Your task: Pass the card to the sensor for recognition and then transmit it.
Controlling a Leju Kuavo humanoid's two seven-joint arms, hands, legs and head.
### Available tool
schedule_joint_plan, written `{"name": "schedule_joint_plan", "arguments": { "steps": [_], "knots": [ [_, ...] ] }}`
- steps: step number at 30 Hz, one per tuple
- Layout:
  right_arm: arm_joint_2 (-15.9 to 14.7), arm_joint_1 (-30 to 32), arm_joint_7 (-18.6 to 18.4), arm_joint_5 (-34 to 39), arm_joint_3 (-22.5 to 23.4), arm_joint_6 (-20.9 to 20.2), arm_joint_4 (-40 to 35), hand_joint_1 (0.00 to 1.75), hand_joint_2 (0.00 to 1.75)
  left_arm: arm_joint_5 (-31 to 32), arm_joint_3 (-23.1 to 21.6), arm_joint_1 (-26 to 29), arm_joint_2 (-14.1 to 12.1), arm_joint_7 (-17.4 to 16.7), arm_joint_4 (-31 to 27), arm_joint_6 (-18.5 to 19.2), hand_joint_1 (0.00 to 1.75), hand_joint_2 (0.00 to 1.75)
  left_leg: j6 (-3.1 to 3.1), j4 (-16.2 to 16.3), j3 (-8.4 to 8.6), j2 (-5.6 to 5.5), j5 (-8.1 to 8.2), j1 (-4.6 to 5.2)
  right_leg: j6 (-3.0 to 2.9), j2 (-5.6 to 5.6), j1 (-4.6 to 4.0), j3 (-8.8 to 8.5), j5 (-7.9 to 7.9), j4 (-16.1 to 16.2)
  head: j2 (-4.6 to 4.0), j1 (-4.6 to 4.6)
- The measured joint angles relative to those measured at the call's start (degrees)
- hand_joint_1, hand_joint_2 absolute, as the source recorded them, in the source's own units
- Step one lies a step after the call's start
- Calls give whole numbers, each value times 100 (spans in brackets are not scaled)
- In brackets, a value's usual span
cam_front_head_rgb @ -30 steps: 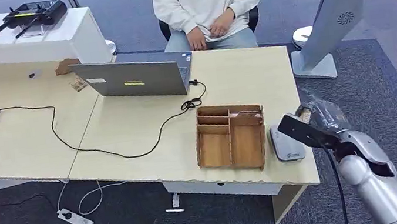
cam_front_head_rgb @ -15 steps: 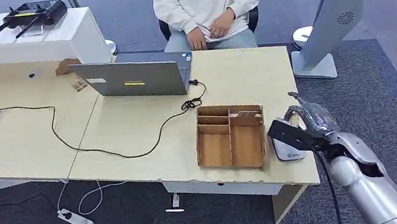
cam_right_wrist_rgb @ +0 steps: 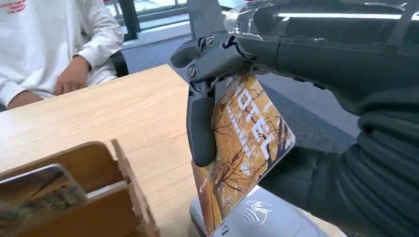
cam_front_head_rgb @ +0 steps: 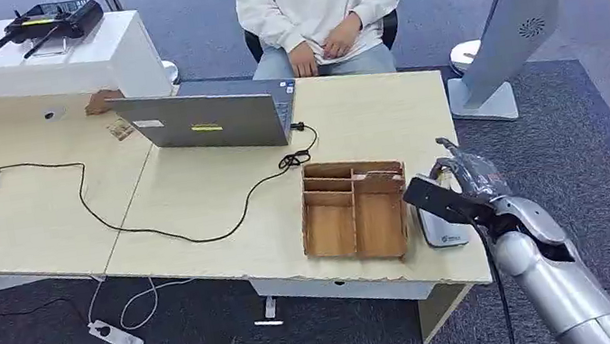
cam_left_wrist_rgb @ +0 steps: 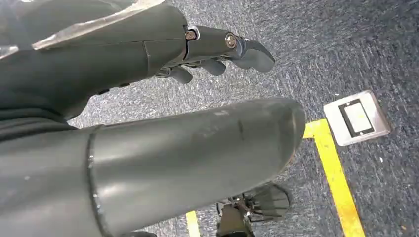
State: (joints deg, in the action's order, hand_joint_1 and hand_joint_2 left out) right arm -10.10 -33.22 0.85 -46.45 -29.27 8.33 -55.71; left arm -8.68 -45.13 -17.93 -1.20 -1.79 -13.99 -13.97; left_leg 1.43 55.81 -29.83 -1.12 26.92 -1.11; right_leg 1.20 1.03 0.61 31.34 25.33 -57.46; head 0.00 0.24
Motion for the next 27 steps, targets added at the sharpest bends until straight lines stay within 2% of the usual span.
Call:
{"name": "schedule_joint_plan", "arguments": {
  "steps": [6, 19, 27],
  "knots": [
    [-70, -20, 87, 55, 33, 168, 378, 175, 175, -81, 2, 41, 74, 20, 0, -350, 0, 0, 0, 1, 1, 1, 0, 2, 0, 0, 2, 1, 0, 1, 0, 0],
    [-420, 116, -197, 223, 219, 328, 699, 175, 175, 118, 0, 63, 173, -57, 0, -352, 0, 0, 0, 1, 2, 0, 0, 1, 0, 1, 2, 3, 0, 2, 0, 0],
    [-643, 271, -243, 230, 356, 376, 752, 175, 175, 181, 0, 62, 186, -66, 0, -343, 0, 0, -1, 1, 1, 2, 1, 1, 0, 1, 2, 2, 0, 2, 0, 0]
  ]
}}
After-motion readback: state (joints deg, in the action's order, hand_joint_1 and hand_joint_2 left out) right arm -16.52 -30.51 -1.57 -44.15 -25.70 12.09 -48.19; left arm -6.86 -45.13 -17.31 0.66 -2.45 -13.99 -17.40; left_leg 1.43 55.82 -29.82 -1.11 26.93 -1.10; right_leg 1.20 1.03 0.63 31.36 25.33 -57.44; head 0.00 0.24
